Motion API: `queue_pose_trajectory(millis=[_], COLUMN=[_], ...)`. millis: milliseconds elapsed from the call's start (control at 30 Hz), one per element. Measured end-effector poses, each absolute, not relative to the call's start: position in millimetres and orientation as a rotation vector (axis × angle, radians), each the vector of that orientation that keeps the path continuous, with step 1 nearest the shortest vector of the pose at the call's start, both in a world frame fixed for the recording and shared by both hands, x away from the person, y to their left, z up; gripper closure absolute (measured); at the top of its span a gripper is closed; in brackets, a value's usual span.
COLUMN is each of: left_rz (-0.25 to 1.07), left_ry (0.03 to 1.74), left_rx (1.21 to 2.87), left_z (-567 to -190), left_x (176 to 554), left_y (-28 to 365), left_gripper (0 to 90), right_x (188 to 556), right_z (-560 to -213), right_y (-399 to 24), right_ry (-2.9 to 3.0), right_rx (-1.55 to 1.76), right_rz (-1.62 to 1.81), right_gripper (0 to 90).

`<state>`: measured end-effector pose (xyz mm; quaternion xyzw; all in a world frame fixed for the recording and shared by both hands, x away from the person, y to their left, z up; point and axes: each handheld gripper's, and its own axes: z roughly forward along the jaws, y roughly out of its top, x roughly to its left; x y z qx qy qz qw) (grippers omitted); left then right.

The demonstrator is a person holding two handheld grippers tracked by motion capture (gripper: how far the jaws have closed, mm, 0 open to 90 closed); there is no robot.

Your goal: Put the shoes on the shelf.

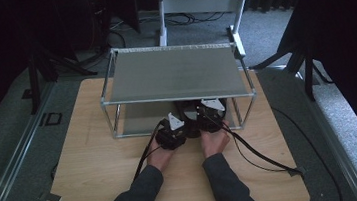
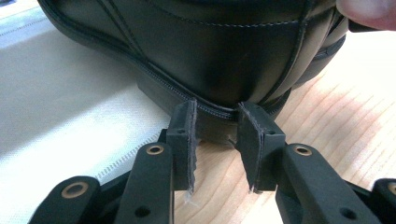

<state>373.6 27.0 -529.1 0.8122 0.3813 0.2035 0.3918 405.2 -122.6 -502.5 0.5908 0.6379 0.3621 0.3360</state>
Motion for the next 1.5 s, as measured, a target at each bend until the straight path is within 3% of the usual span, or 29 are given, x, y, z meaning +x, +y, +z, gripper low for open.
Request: queue_pose_trajectory(millis=[67, 267, 367, 900, 1200, 1500], left_rz=[0.524, 0.503, 0.497, 0.499, 0.484, 0.485], left_ry=[0.988, 0.991, 0.995, 1.053, 1.093, 1.139], left_rx=[2.068, 2.064, 2.059, 2.026, 2.037, 2.044], left_z=[-531.1, -530.9, -531.1, -529.1, -536.5, -545.3], left_x=[376.2, 381.2, 381.7, 387.5, 396.9, 411.0], left_y=[27.0, 29.3, 30.2, 44.0, 43.3, 42.8], left_gripper=[67.7, 64.9, 63.7, 61.3, 61.4, 62.2], right_x=[406.4, 408.8, 406.5, 373.7, 365.5, 372.3], right_z=[-503.4, -507.5, -506.6, -481.4, -493.1, -509.6], right_y=[-122.5, -122.2, -123.5, -147.5, -181.7, -186.1], right_ry=[1.651, 1.587, 1.57, 1.721, 1.757, 1.856], right_rx=[1.5, 1.405, 1.402, 1.358, 1.382, 1.409], right_rz=[0.97, 1.039, 1.047, 1.073, 1.075, 1.021], right_gripper=[66.6, 54.3, 43.4, 36.1, 29.0, 24.0])
